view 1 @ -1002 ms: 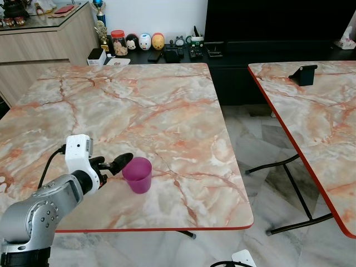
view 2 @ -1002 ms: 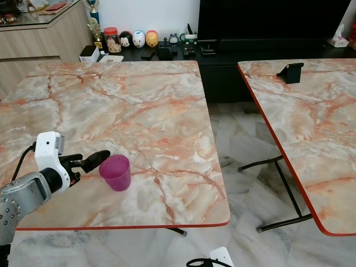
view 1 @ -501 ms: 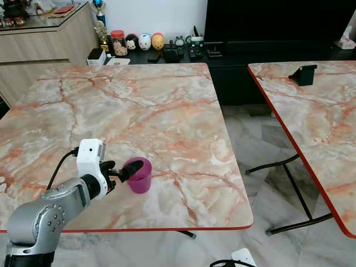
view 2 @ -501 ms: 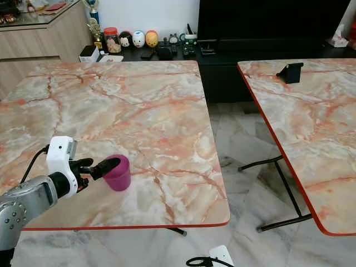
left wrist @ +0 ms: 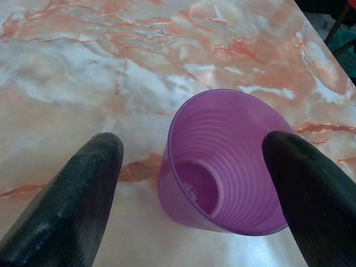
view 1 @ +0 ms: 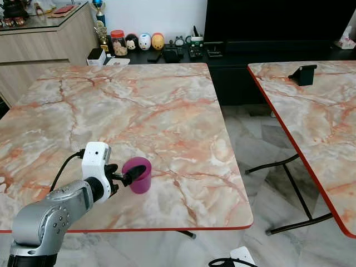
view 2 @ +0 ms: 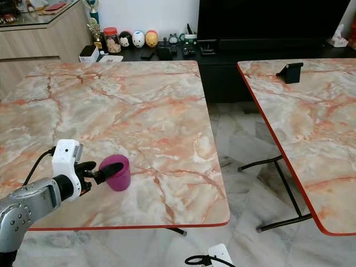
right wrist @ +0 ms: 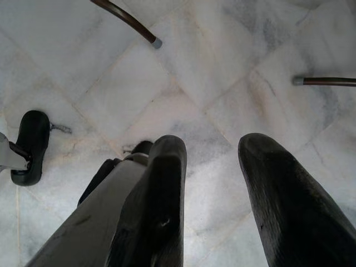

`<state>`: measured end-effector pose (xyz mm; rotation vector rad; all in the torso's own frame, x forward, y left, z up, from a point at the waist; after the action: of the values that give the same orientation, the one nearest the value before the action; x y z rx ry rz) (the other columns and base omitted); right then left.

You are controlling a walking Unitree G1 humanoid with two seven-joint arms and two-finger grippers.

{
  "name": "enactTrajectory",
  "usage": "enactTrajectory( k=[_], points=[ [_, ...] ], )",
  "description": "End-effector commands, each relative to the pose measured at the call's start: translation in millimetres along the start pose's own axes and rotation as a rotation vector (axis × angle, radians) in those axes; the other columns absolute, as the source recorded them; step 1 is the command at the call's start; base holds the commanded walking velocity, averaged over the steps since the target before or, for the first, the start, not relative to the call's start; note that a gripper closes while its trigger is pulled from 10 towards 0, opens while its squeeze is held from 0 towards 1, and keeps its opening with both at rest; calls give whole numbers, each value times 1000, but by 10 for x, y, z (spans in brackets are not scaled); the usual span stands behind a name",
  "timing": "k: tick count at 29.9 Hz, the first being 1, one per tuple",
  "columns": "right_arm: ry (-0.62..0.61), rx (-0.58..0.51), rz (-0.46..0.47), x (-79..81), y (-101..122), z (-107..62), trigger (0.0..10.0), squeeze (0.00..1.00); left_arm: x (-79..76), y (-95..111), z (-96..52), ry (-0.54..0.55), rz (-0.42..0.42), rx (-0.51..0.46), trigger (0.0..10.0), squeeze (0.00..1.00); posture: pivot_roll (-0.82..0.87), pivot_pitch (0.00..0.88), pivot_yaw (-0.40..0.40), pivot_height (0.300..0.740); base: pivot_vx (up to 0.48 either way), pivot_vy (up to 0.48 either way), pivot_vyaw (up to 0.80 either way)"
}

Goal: Setting the table

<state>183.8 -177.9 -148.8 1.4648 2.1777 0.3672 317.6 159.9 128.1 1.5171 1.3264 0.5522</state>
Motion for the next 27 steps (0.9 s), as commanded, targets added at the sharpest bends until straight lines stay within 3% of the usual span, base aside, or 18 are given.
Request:
enactTrajectory(
  k=[1,10,11,15,18,19,27],
  points=[
    [3,-12,-2,20,30,1,10000,0,-9,42,-19,8,42,-11,3451,0,62,0,26,740,0,0,0],
    [5,-18,-6,30,51,4,10000,0,-9,48,-12,12,47,-15,2863,0,62,0,25,740,0,0,0],
    [5,-16,-6,29,46,3,10000,0,-9,52,-11,13,48,-17,2392,0,63,0,25,740,0,0,0],
    [5,-16,-7,28,41,3,10000,0,-7,70,-8,16,49,-23,2118,0,64,0,24,740,0,0,0],
    [6,-17,-7,30,43,3,10000,0,-17,85,-7,13,50,-28,1216,0,63,0,25,740,0,0,0],
    [6,-18,-7,30,45,3,10000,0,-20,89,-5,13,50,-29,510,0,63,0,25,740,0,0,0],
    [5,-26,-4,26,71,6,10000,0,-27,121,2,12,50,-41,0,0,64,0,22,740,0,0,0]
  ],
)
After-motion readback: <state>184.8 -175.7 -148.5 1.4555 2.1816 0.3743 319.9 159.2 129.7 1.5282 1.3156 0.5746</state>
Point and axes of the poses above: a point about 5 cm out from each wrist's last joint towards the gripper, its own z axis pointing out of the wrist towards the gripper, its own y axis along the axis of the wrist's last joint, x = y × z, the point moved 6 cm from there along z, pointing out of the wrist towards the gripper, and after that the axes turned 3 degrees about -z, right-handed, at the moved point
